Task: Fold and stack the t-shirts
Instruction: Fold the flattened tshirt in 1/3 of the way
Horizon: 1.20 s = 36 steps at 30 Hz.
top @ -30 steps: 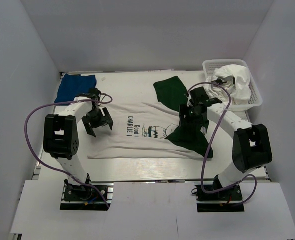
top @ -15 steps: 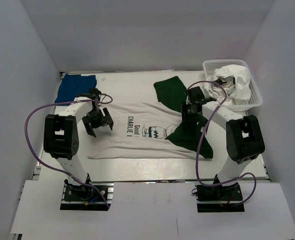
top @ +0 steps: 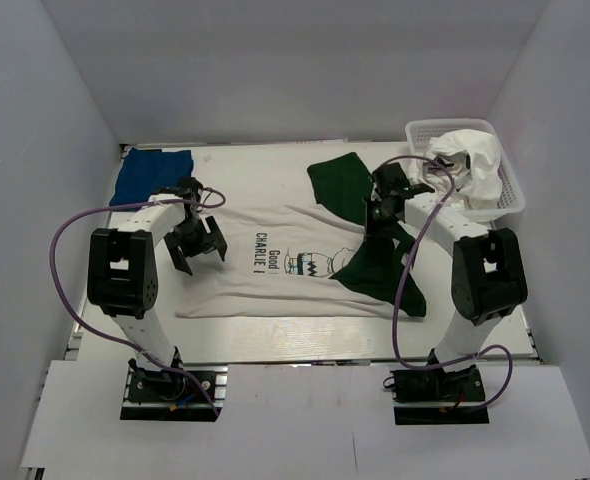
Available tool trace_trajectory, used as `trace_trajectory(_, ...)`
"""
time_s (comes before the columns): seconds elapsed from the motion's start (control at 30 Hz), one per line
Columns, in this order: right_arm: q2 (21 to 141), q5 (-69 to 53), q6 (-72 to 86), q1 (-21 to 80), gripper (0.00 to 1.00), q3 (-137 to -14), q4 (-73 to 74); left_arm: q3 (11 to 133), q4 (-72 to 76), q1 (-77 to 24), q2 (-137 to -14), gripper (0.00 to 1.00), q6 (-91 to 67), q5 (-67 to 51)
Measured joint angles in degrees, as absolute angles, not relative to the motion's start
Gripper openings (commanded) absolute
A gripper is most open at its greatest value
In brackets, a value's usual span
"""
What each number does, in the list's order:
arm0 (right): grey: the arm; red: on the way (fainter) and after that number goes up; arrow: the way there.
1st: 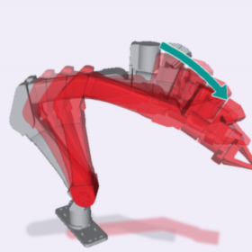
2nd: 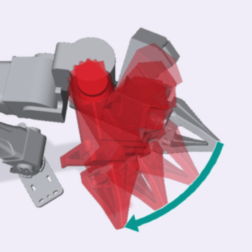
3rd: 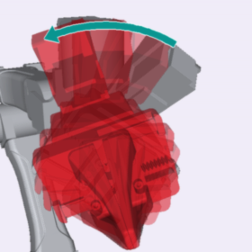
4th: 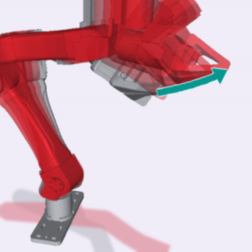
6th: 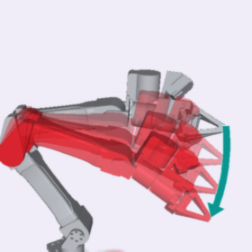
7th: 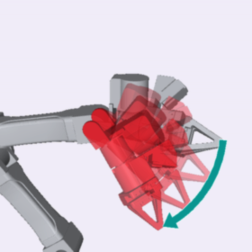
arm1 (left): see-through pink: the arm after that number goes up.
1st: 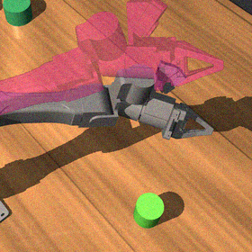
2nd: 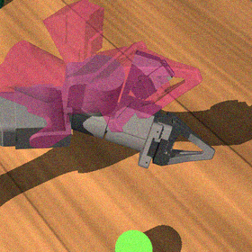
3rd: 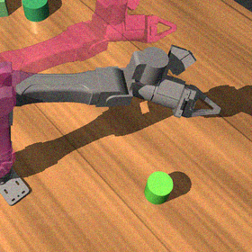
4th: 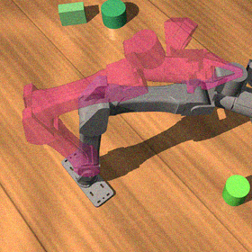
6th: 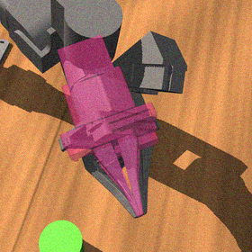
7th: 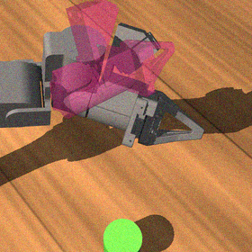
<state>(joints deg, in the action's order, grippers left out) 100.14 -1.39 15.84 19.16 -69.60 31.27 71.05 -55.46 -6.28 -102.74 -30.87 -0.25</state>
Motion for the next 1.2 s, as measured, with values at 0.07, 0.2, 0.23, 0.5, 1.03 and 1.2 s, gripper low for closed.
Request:
trace_trajectory(0.07, 100.49, -2.94, 16.97, 19.11, 0.00, -73.58, 33.10, 71.05, -55.46, -6.28, -102.85, 1.00, -30.87, -0.23)
trace_trajectory(0.2, 103.33, -5.39, 19.42, 18.61, 0.00, -84.14, 34.68, 71.05, -55.46, -6.28, -102.87, 1.00, -30.87, -0.23)
trace_trajectory(0.23, 104.31, -5.69, 20.18, 18.31, 0.00, -86.37, 34.85, 71.05, -55.46, -6.28, -102.87, 1.00, -30.87, -0.21)
trace_trajectory(0.5, 112.90, -11.64, 25.23, 15.27, 0.36, -93.62, 39.64, 71.29, -55.51, -6.28, -104.49, 1.00, -30.87, 0.03)
trace_trajectory(1.03, 102.56, -12.27, 14.68, 14.55, 0.67, -80.31, 40.75, 72.62, -56.10, -6.28, -105.56, 1.00, -30.44, 0.03)
trace_trajectory(1.2, 100.66, -11.68, 10.33, 14.66, 0.66, -72.73, 40.34, 72.51, -56.07, -6.28, -105.56, 1.00, -30.44, 0.03)
